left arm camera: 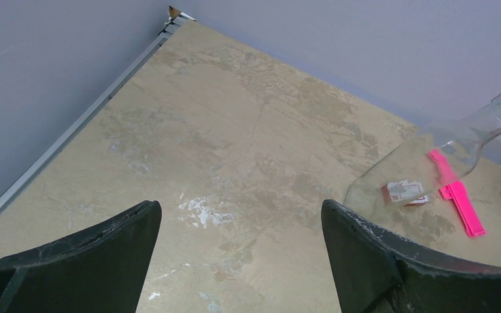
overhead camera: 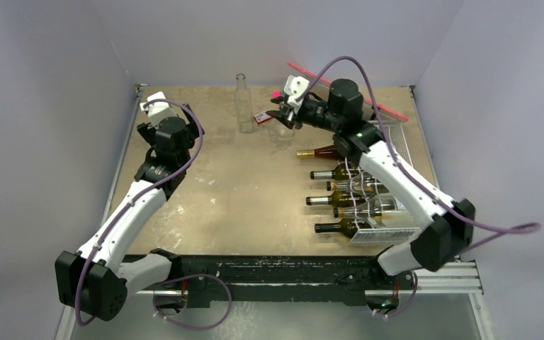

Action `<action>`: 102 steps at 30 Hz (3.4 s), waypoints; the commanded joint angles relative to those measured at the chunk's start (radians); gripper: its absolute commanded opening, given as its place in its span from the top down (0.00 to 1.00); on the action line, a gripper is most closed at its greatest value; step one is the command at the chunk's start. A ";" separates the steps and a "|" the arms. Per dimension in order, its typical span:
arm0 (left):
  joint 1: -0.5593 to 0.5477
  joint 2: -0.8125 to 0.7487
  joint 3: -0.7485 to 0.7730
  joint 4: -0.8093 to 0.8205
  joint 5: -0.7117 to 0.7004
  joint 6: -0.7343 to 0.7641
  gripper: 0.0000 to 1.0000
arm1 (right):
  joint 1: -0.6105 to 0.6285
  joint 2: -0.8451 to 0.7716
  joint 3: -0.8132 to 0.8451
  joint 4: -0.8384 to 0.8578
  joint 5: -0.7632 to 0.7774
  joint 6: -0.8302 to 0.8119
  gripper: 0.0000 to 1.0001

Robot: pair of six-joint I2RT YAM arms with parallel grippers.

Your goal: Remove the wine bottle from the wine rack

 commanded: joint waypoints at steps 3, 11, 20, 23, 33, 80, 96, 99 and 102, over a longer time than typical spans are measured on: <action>-0.005 -0.021 0.048 0.010 -0.042 0.025 0.08 | 0.012 0.185 0.060 0.538 -0.195 0.327 1.00; -0.003 -0.005 0.056 0.006 -0.013 0.018 0.09 | 0.022 0.376 0.137 0.675 -0.215 0.404 1.00; -0.004 0.005 0.056 0.005 -0.002 0.016 0.09 | 0.022 0.574 0.340 0.583 -0.240 0.384 1.00; -0.003 0.004 0.057 0.004 -0.002 0.015 0.09 | 0.023 0.621 0.395 0.572 -0.246 0.385 1.00; -0.004 0.007 0.057 0.004 0.004 0.012 0.09 | 0.021 0.737 0.505 0.566 -0.244 0.405 1.00; -0.003 -0.033 0.058 0.004 0.018 0.000 0.09 | 0.035 0.331 0.241 0.204 -0.061 0.222 0.00; -0.003 -0.070 0.062 0.004 0.034 -0.008 0.09 | 0.035 -0.316 -0.191 -0.433 0.229 -0.123 0.00; -0.004 -0.069 0.062 0.003 0.035 -0.010 0.09 | 0.036 -0.385 -0.217 -0.520 0.354 -0.137 0.00; -0.003 -0.068 0.064 0.003 0.036 -0.012 0.09 | 0.036 -0.426 -0.234 -0.604 0.428 -0.154 0.00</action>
